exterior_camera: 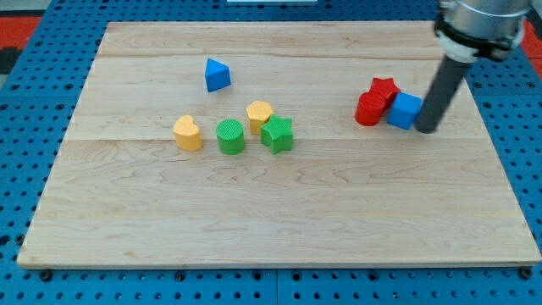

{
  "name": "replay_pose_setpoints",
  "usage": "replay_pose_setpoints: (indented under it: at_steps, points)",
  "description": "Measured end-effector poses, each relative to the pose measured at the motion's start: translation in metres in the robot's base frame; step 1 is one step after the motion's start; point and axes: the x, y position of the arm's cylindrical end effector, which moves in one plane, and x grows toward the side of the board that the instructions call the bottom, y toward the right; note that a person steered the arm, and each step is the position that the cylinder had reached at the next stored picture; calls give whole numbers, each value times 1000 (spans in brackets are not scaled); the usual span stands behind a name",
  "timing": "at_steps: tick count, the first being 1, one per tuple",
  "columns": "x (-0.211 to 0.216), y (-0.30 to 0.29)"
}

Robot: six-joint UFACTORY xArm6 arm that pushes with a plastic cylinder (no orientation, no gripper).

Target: Slightly push the red circle into the blue cube

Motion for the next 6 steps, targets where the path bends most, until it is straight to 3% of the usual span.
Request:
replay_pose_setpoints:
  at_steps: [1, 3, 4, 5, 6]
  points:
    - [-38, -33]
    - [27, -68]
    - [-5, -102]
    - [-45, -96]
    - [-55, -99]
